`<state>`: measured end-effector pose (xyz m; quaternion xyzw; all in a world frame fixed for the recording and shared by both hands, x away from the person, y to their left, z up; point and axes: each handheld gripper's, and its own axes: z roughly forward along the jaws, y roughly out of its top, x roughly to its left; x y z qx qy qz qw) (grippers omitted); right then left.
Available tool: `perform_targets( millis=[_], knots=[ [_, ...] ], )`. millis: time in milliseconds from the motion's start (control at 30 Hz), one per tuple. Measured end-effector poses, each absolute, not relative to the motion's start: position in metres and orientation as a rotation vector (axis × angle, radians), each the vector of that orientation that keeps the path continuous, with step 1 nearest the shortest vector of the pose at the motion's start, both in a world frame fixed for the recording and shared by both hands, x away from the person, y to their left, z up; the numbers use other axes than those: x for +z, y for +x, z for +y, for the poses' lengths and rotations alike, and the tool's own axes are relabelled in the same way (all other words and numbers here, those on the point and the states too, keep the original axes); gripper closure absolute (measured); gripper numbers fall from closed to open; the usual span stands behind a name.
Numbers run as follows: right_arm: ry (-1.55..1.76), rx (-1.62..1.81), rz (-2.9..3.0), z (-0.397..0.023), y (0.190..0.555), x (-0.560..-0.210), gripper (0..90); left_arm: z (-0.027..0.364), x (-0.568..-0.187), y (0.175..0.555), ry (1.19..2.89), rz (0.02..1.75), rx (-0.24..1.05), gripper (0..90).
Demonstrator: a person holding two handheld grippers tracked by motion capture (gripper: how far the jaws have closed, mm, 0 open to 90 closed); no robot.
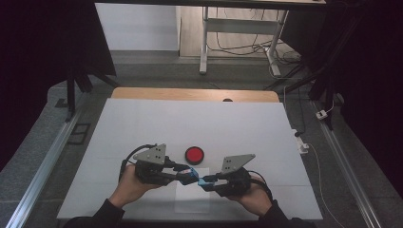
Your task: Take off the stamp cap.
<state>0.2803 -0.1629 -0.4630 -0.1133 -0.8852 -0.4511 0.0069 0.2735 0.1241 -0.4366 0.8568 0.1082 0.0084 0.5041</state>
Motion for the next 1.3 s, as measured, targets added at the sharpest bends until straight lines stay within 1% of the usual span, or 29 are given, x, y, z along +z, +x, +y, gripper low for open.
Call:
perform_targets(
  millis=[133, 500, 633, 800, 1033, 1300],
  knots=[
    [-0.382, -1.429, -2.779, -0.170, 0.277, -0.461, 69.3, 0.125, -0.436, 0.274, 2.067, 0.284, 0.025, 70.6],
    [-0.494, -1.485, -2.830, -0.189, 0.267, -0.454, 69.2, 0.122, -0.439, 0.273, 2.109, 0.344, 0.100, 70.6],
    [-0.586, -1.494, -2.799, -0.198, 0.267, -0.453, 69.2, 0.122, -0.439, 0.273, 2.111, 0.367, 0.109, 70.5],
    [-0.622, -1.486, -2.815, -0.206, 0.265, -0.453, 69.2, 0.123, -0.439, 0.274, 2.114, 0.417, 0.097, 70.5],
    [-0.626, -1.470, -2.866, -0.218, 0.259, -0.452, 69.1, 0.123, -0.440, 0.274, 2.122, 0.423, 0.120, 70.5],
    [-0.739, -1.487, -2.846, -0.237, 0.253, -0.451, 69.1, 0.125, -0.440, 0.275, 2.115, 0.442, 0.127, 70.5]
  ],
)
